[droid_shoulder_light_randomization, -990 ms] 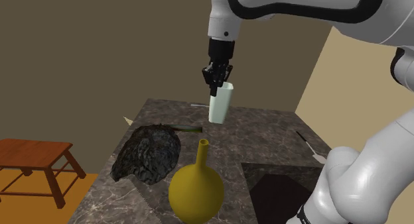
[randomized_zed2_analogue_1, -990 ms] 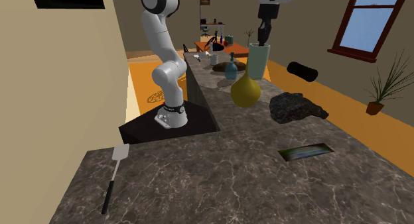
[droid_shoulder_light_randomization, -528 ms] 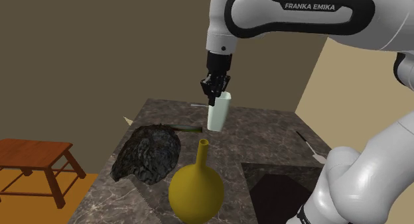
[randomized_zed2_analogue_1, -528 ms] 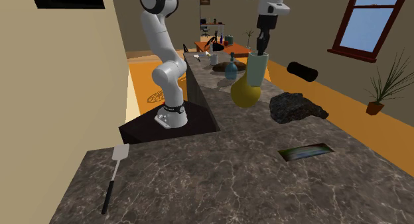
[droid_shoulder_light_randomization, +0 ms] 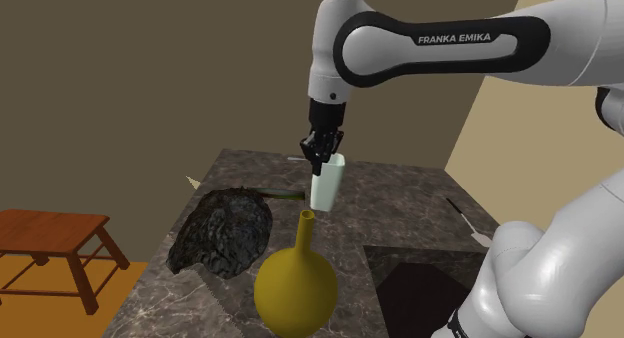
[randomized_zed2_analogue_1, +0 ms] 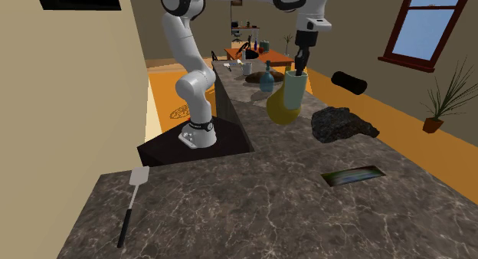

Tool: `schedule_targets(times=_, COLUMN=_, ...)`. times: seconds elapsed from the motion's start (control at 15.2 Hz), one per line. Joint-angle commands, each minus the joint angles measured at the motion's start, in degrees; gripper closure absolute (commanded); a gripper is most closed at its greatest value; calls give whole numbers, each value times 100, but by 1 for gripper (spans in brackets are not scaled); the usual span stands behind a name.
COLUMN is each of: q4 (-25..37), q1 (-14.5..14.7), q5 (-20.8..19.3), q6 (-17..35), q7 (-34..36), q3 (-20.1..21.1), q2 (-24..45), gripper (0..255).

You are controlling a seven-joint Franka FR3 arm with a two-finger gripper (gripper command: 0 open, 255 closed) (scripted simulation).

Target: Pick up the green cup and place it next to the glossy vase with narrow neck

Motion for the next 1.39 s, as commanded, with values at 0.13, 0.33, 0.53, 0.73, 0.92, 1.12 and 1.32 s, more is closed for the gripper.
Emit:
schedule_targets(times=0.13, q4=-318, q1=2, q5=3, q6=317, q7=-2, q3=4, q2=-6, gripper=255)
schedule_targets(times=0.33, q4=-538, q1=4, q5=4, q6=548, q7=-2, q3=8, q2=7, gripper=255)
schedule_targets(times=0.53, q4=-747, q1=5, q5=5, q6=781, q7=-2, q3=12, q2=30, gripper=255)
schedule_targets(times=0.73, q4=-945, q1=7, q5=6, q6=1015, q7=-2, q3=16, q2=66, gripper=255)
schedule_targets(times=0.92, q4=-1134, q1=8, q5=6, q6=1251, q7=-1, q3=21, q2=113, gripper=255)
schedule_targets(times=1.12, q4=-1313, q1=8, q5=5, q6=1489, q7=1, q3=26, q2=172, gripper=255)
schedule_targets(times=1.32, q4=-1481, q1=9, q5=4, q6=1728, q7=3, q3=31, q2=243, gripper=255)
